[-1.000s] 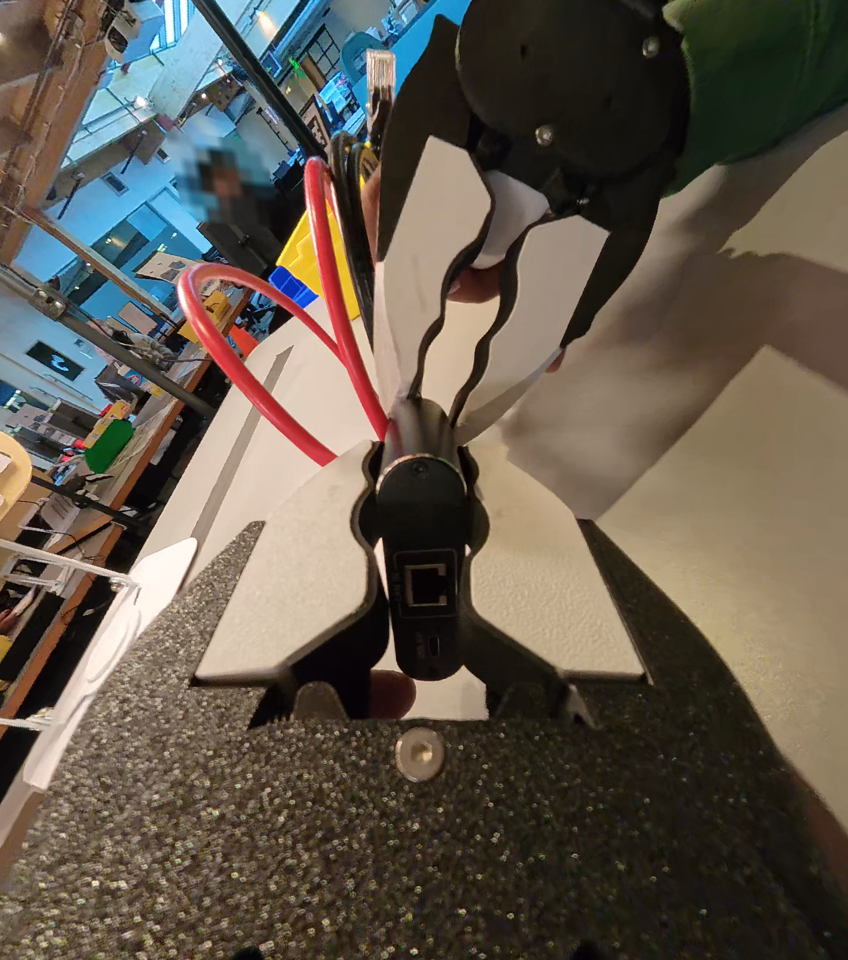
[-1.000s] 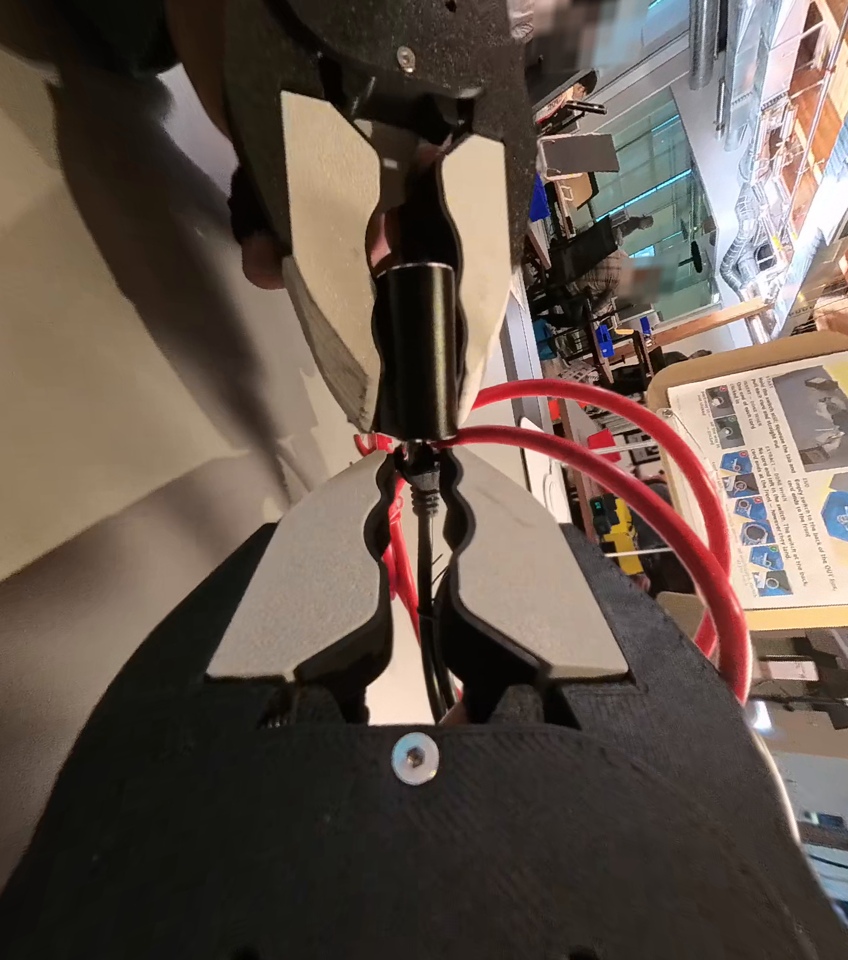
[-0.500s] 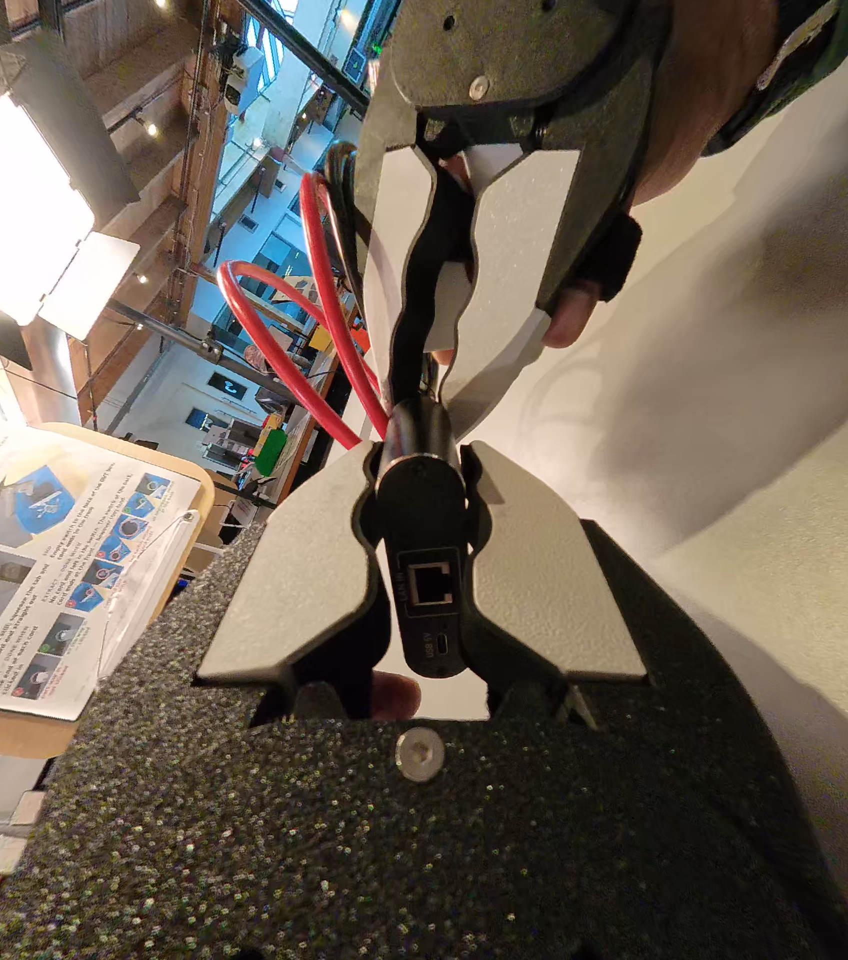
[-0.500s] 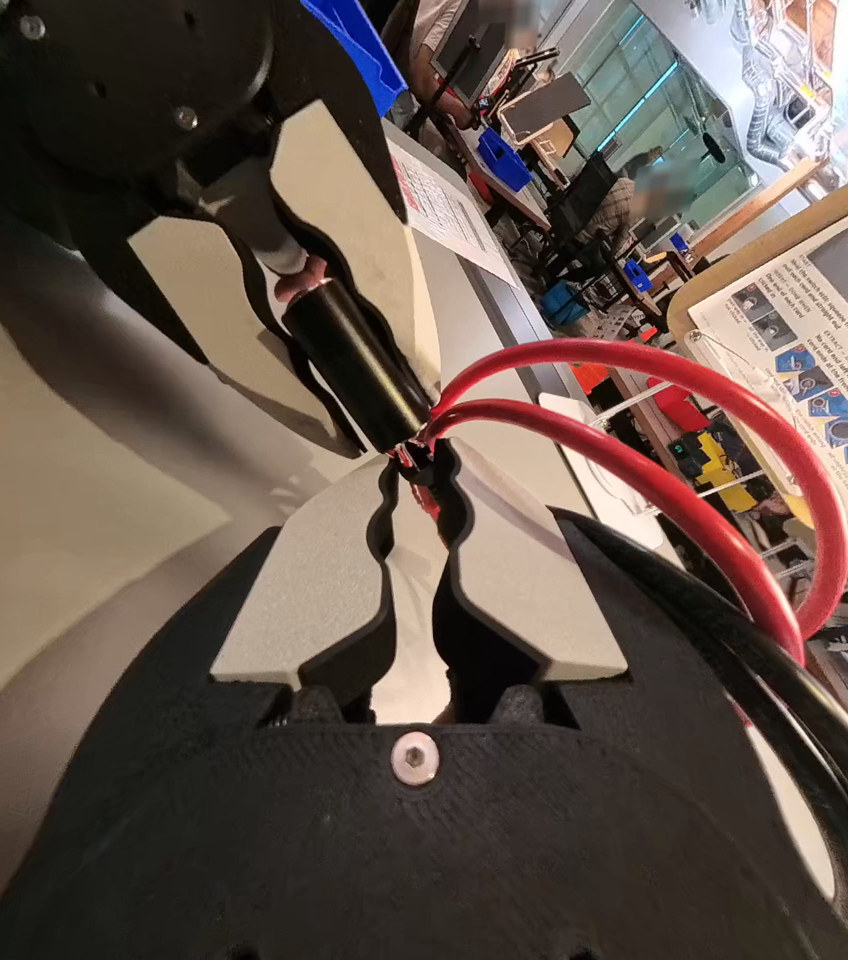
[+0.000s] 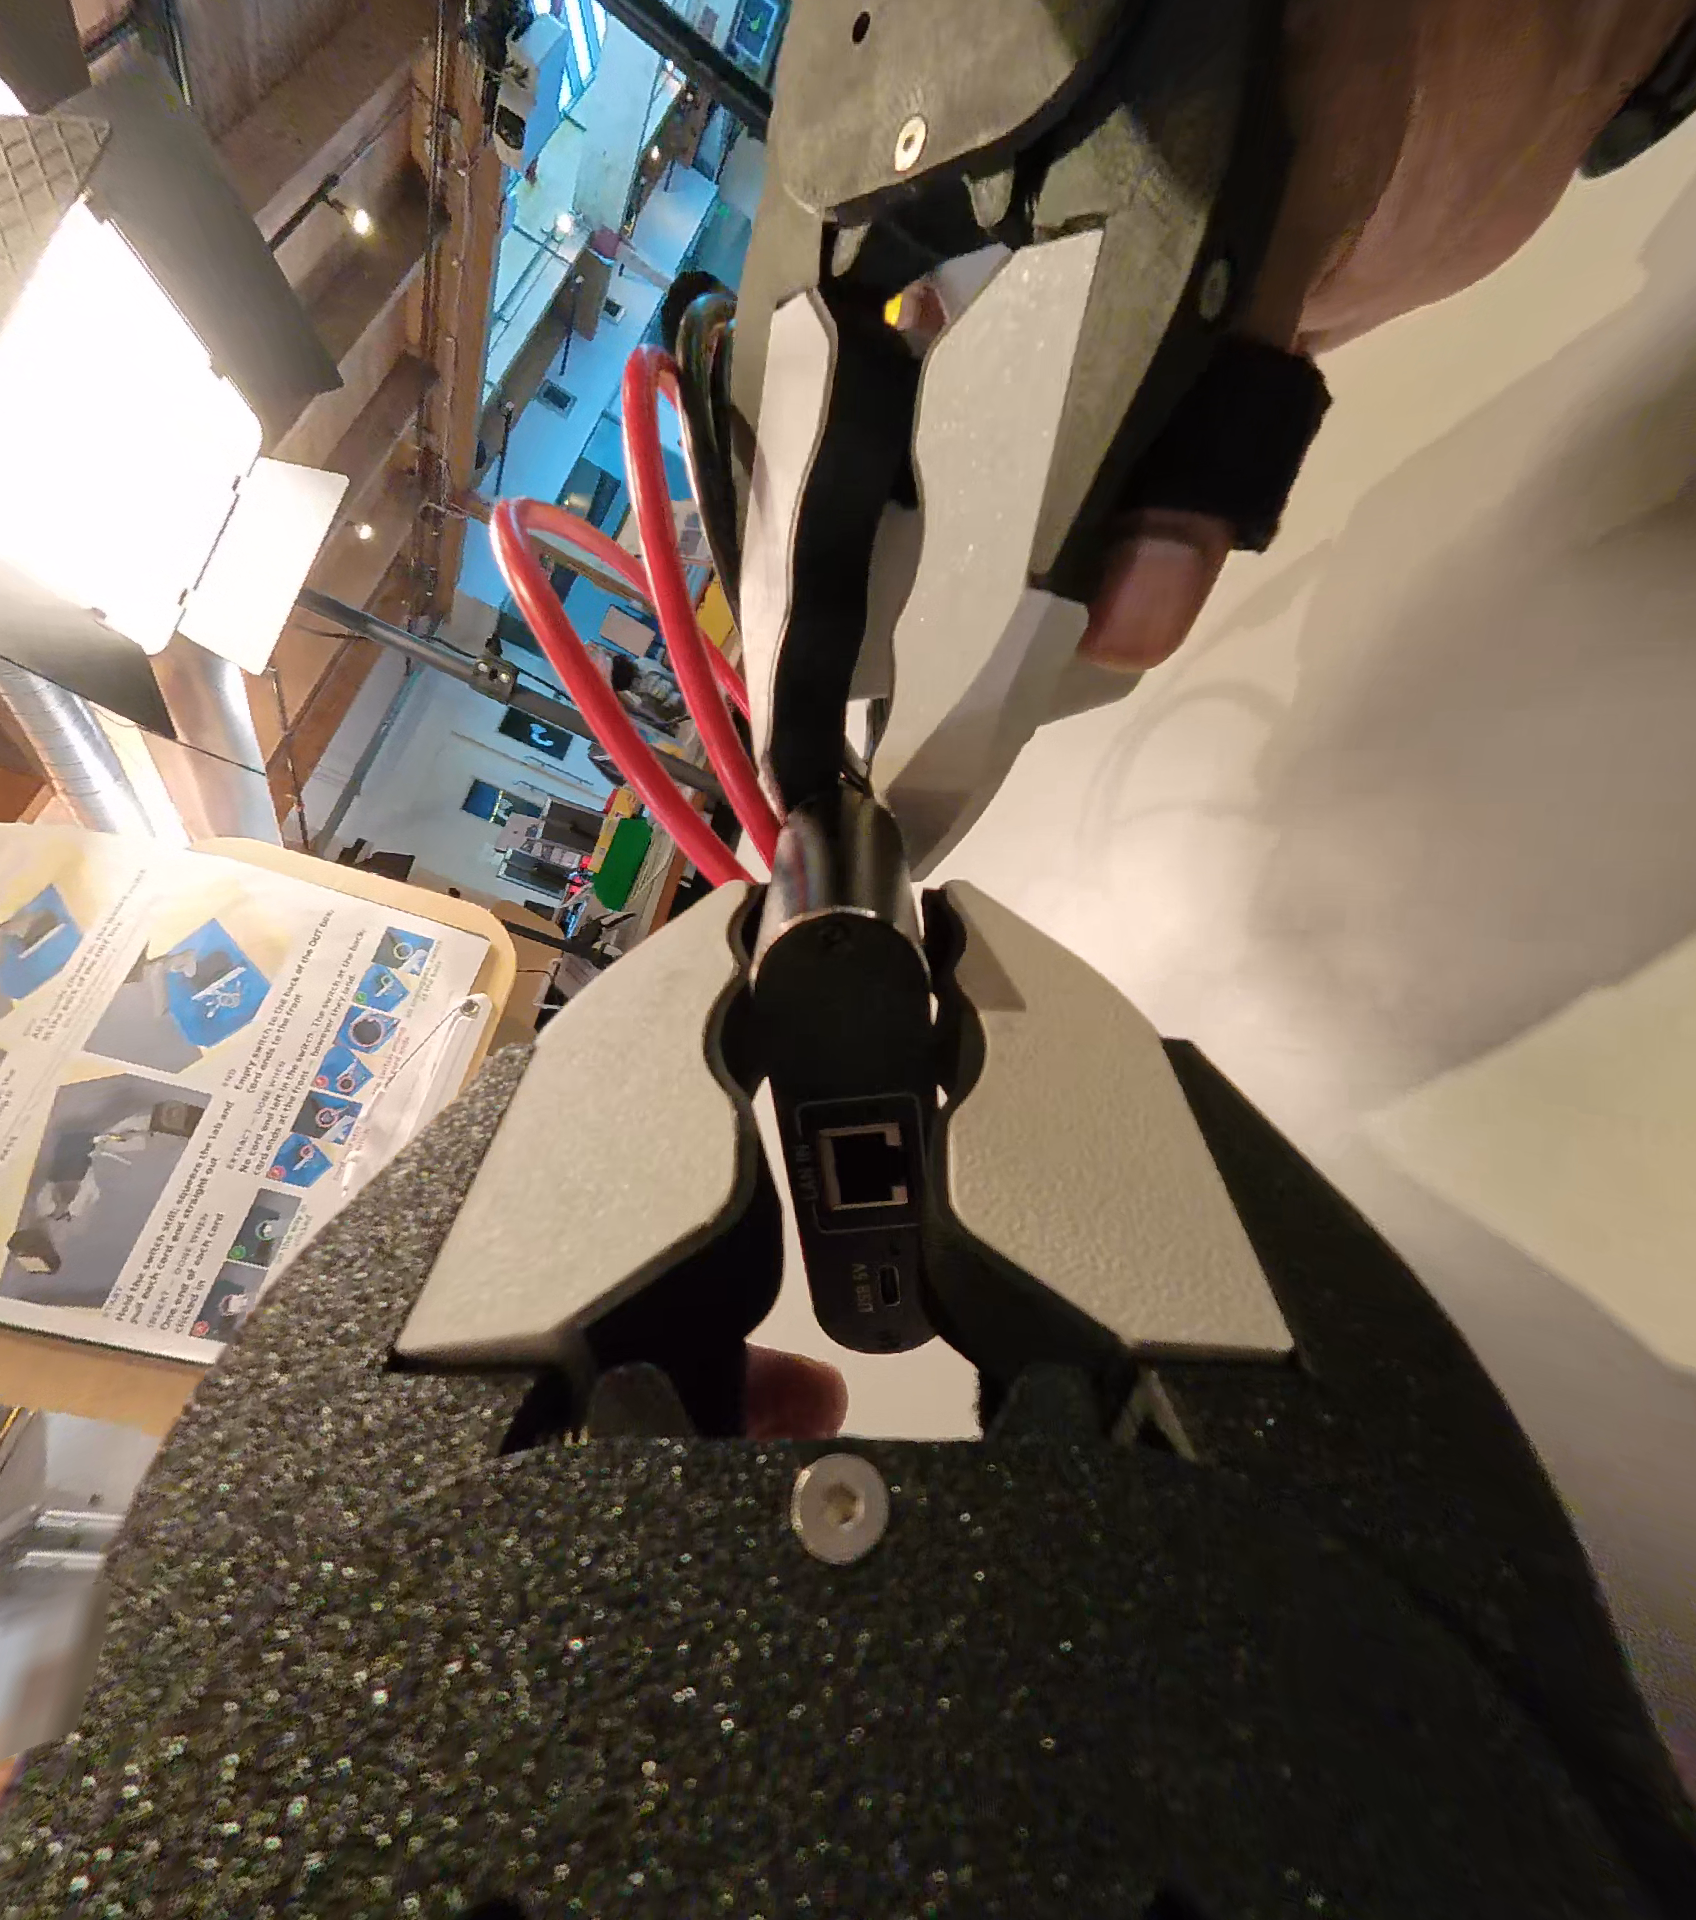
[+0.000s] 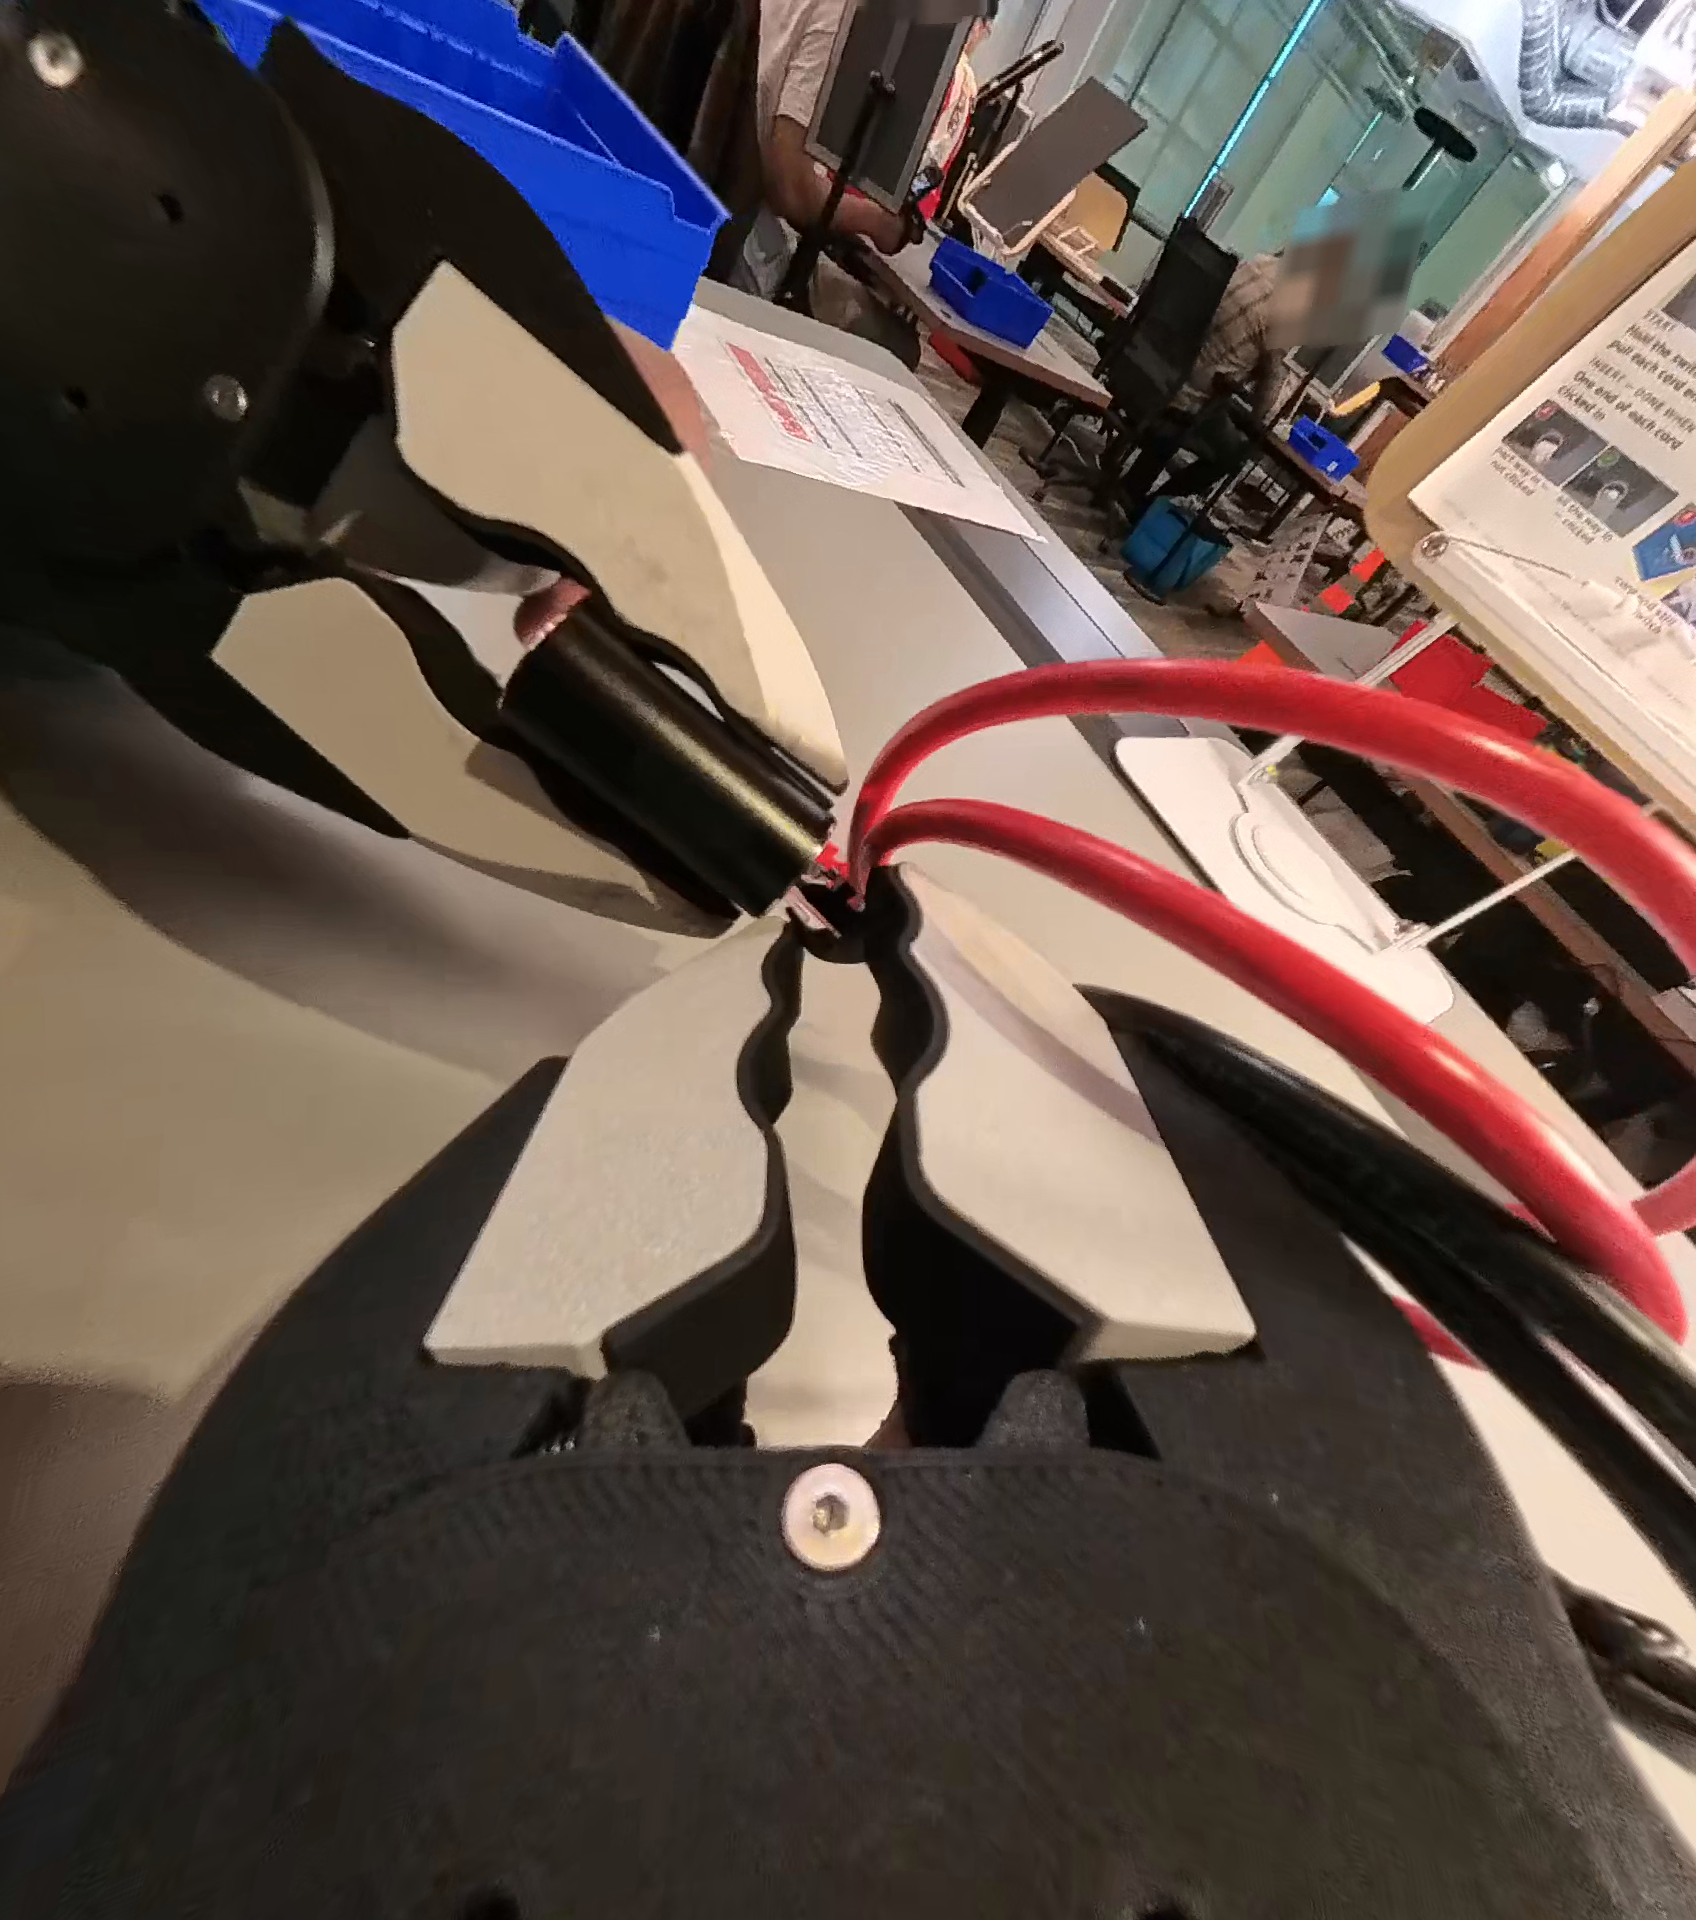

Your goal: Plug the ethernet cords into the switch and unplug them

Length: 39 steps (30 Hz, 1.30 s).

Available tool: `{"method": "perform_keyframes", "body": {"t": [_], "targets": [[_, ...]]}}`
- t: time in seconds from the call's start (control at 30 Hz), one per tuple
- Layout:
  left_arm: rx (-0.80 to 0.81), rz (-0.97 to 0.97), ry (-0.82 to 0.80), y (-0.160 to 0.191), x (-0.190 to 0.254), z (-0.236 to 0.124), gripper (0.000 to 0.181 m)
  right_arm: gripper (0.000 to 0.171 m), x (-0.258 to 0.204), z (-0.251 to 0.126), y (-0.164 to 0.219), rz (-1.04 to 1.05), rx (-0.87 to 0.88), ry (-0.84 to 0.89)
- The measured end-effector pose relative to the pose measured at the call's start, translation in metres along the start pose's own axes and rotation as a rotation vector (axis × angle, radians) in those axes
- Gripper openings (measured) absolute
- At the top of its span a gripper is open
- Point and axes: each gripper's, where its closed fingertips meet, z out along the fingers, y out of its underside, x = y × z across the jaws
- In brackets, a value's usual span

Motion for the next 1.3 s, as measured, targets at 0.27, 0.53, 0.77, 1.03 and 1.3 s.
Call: {"method": "perform_keyframes", "body": {"t": [0.27, 0.53, 0.77, 1.03, 1.3], "targets": [[0.039, -0.249, 0.108, 0.003, 0.002, 0.001, 0.033, 0.014, 0.001, 0.002, 0.002, -0.067, -0.055, 0.055], [-0.010, -0.030, 0.010, 0.000, 0.000, 0.000, 0.029, 0.013, 0.001, 0.000, -0.001, 0.094, 0.009, -0.035], [0.023, -0.176, 0.093, 0.003, 0.004, -0.001, 0.029, 0.013, -0.001, 0.002, 0.002, -0.161, -0.057, 0.060], [0.018, -0.183, 0.082, 0.000, 0.002, 0.000, 0.032, 0.013, -0.001, 0.001, 0.001, 0.023, -0.011, -0.021], [0.038, -0.371, 0.184, 0.006, 0.010, 0.001, 0.028, 0.013, -0.004, 0.005, 0.009, -0.042, -0.057, -0.008]]}}
